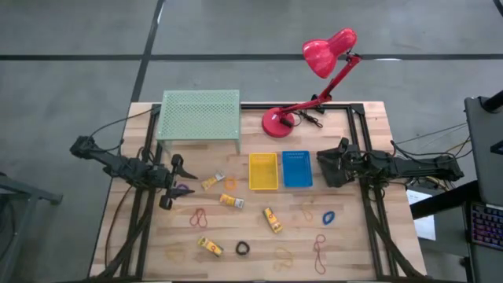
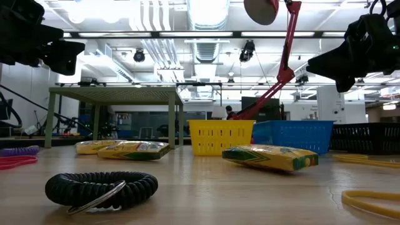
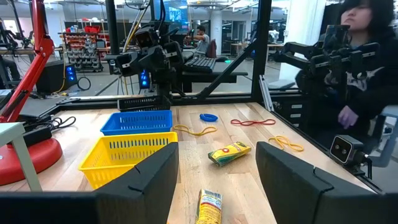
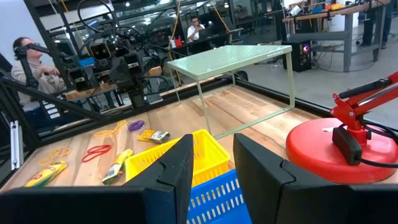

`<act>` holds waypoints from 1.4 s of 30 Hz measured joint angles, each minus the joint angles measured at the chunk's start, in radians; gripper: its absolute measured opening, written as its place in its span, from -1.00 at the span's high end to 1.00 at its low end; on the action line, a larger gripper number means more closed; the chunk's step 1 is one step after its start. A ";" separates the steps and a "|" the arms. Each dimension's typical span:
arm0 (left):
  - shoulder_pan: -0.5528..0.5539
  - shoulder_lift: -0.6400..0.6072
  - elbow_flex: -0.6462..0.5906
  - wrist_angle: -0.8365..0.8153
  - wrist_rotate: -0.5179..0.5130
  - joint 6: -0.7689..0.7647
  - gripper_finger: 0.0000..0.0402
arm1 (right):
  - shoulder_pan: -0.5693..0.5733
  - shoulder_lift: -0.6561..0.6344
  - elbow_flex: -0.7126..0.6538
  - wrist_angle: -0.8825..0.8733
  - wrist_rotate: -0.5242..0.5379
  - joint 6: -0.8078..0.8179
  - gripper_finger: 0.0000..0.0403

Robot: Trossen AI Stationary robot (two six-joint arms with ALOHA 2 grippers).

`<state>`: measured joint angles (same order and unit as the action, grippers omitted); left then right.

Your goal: Pick & Place Office Desk Supplies

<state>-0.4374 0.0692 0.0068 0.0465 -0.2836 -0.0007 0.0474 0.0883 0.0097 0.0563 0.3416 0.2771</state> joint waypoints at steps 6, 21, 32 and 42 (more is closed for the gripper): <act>0.000 0.000 0.000 0.000 0.000 0.000 -0.09 | 0.000 0.000 0.000 0.000 0.000 0.000 0.45; 0.000 0.000 0.000 0.000 0.000 0.000 -0.09 | 0.000 0.000 0.000 0.004 -0.001 0.110 0.45; 0.000 0.000 0.000 0.000 0.000 0.000 -0.09 | 0.000 0.000 0.000 0.141 -0.112 0.183 0.45; 0.000 0.000 0.000 0.000 0.000 0.000 -0.09 | 0.000 0.000 0.000 0.339 -0.428 0.062 0.45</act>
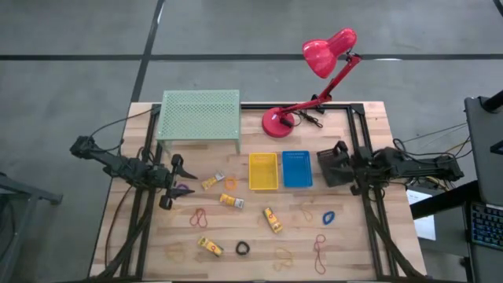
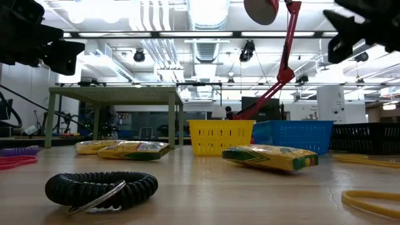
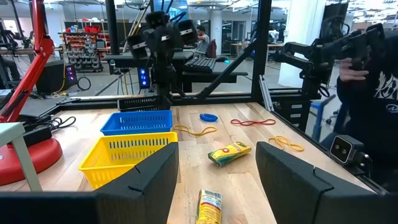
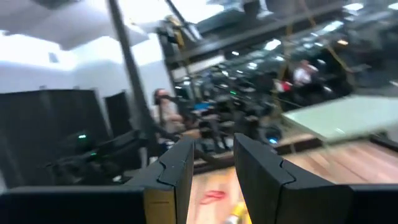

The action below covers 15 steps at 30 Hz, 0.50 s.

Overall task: Pick & Place Office Desk Supplies
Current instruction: Put the top right yellow rubber band into the blue basket

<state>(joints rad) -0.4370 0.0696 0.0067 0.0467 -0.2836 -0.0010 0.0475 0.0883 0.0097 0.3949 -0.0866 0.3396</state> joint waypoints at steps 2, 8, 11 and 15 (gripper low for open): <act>0.000 0.000 0.000 0.000 0.000 0.000 -0.09 | 0.000 0.000 0.008 0.003 -0.012 -0.003 0.45; 0.000 0.000 0.000 0.000 0.000 0.000 -0.09 | 0.000 0.019 0.052 -0.001 -0.083 -0.003 0.45; 0.000 0.000 0.000 0.000 0.000 0.000 -0.09 | 0.001 0.072 0.108 -0.030 -0.131 -0.003 0.45; 0.000 0.000 0.000 0.000 0.000 0.000 -0.09 | 0.000 0.192 0.221 -0.188 -0.133 -0.077 0.45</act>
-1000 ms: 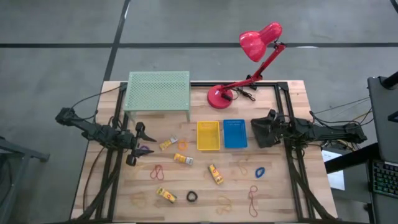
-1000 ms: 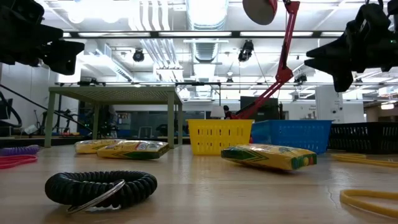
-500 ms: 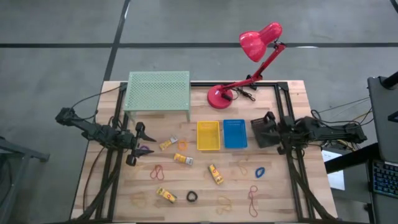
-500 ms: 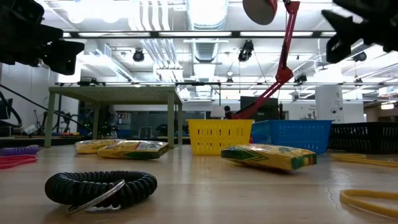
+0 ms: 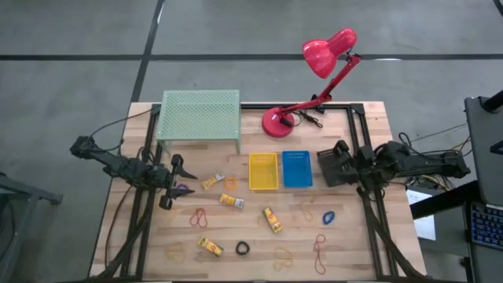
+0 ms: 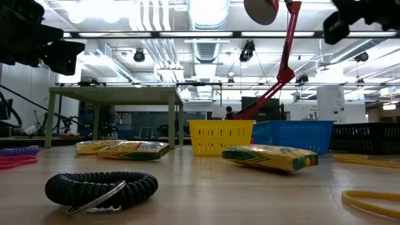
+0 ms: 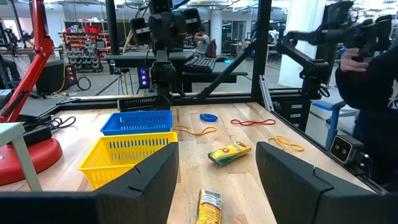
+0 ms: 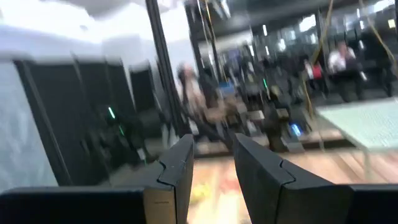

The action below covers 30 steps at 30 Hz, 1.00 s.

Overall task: Pick & Place Office Desk Supplies
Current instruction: Put the top right yellow rubber band into the blue basket

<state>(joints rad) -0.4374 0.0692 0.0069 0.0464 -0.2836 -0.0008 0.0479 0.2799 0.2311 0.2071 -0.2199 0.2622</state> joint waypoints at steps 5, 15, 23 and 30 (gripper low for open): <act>0.000 0.000 0.000 0.000 0.000 0.000 -0.09 | 0.000 0.174 0.160 -0.170 0.010 -0.131 0.45; 0.000 0.000 0.000 0.000 0.000 0.000 -0.09 | 0.000 0.446 0.496 -0.576 0.010 -0.170 0.45; 0.000 0.000 0.000 0.000 0.000 0.000 -0.09 | 0.000 0.584 0.618 -0.653 0.011 -0.168 0.45; 0.000 0.000 0.000 0.000 0.000 0.000 -0.09 | 0.000 0.690 0.716 -0.698 0.011 -0.102 0.45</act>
<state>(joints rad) -0.4371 0.0692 0.0069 0.0467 -0.2835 -0.0006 0.0475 0.9695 0.9467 -0.4908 -0.2091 0.1600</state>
